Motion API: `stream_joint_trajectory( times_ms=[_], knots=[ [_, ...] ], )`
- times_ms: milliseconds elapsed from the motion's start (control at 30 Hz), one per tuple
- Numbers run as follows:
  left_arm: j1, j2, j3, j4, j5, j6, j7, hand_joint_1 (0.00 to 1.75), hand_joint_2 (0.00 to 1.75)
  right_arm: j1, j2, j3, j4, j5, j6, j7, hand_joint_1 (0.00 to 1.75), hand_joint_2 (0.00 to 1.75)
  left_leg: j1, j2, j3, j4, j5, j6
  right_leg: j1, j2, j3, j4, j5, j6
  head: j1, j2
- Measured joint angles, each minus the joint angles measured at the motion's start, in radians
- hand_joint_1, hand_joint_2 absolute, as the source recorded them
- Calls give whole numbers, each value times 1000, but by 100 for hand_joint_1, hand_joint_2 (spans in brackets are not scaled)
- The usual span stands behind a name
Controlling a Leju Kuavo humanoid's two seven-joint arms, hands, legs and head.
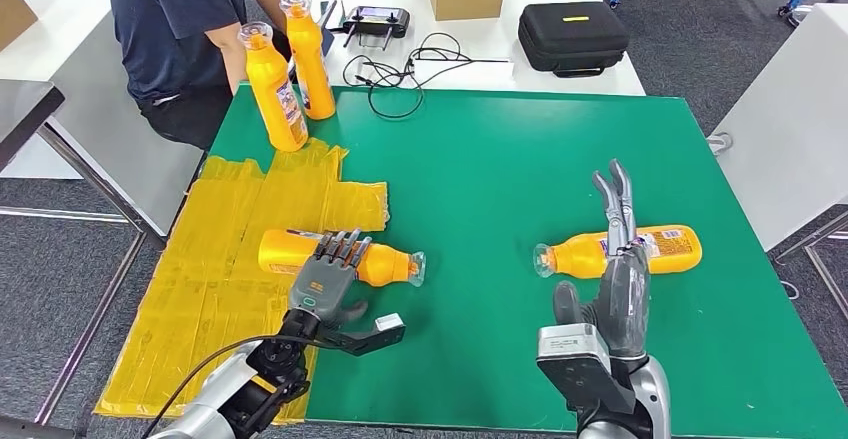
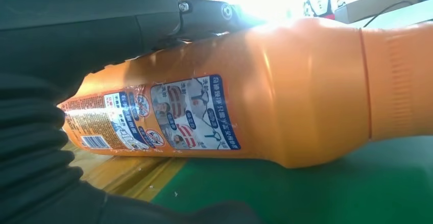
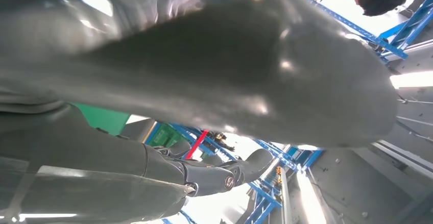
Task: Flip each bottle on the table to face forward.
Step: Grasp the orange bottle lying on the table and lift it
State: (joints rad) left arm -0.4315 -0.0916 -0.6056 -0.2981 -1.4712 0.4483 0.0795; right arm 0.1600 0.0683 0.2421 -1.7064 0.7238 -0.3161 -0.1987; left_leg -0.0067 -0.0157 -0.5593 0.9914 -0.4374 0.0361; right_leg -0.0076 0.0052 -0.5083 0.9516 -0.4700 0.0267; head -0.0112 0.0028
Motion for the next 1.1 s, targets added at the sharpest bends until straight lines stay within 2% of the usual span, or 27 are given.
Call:
stream_joint_trajectory(
  times_ms=[200, 433, 500, 567, 633, 700, 900, 967, 1033, 1100],
  knots=[
    [2, -1, 31, 3, 8, 50, -12, 0, 0, -3, 10, -12, 5, 4, 4, 1, 0, 0, 0, 0, -1, 0, 0, 0, 0, 0, -2, 0, 0, 0, 0, 0],
    [7, -14, 107, -19, 61, 204, -46, 0, 0, 24, 11, -32, -1, 7, -4, 19, 0, 0, 0, 1, -7, 1, 0, 0, 0, 0, -9, 0, 0, 0, 0, 0],
    [15, -23, 165, -70, 152, 239, -111, 0, 0, 36, 11, -37, -10, 8, -4, 26, 0, 0, 0, 1, -9, 1, 0, 0, 0, 0, -10, 0, 0, 0, 0, 0],
    [24, -38, 244, -136, 264, 252, -216, 0, 0, 45, 12, -41, -18, 10, -3, 34, 0, 0, 0, 1, -10, 1, 0, 0, 0, 0, -11, 0, 0, 0, 0, 0],
    [37, -56, 331, -211, 383, 250, -335, 0, 0, 49, 13, -43, -23, 16, 3, 39, 0, 0, 0, 1, -11, 1, 0, 0, 0, 0, -12, 0, 0, 0, 0, 0],
    [56, -71, 395, -299, 493, 231, -409, 0, 0, 49, 15, -45, -27, 24, 12, 41, 0, 0, 0, 2, -11, 1, 0, 0, 0, 1, -13, 0, 0, 0, 0, 0],
    [169, -81, 470, -615, 809, 93, -465, 0, 0, 40, 35, -45, -23, 59, 35, 40, 0, 0, 0, 3, -13, 1, 0, 0, 0, 1, -14, 0, 0, 0, 0, 0],
    [221, -79, 495, -728, 926, 35, -488, 0, 0, 27, 44, -38, -9, 89, 46, 43, 0, 87, 0, 4, -13, 0, 0, 0, 0, 2, -14, 0, 0, 0, 0, 0],
    [274, -75, 519, -829, 976, 10, -512, 0, 0, 13, 49, -25, 12, 124, 59, 47, 0, 175, 1, 5, -14, 0, 0, 0, 1, 2, -15, 0, 0, 0, 0, 0],
    [329, -69, 531, -920, 956, 26, -536, 0, 0, -3, 51, -13, 37, 174, 72, 61, 0, 175, 1, 4, -14, 0, 0, 0, 1, 2, -15, 0, 0, 0, 0, 0]
  ],
)
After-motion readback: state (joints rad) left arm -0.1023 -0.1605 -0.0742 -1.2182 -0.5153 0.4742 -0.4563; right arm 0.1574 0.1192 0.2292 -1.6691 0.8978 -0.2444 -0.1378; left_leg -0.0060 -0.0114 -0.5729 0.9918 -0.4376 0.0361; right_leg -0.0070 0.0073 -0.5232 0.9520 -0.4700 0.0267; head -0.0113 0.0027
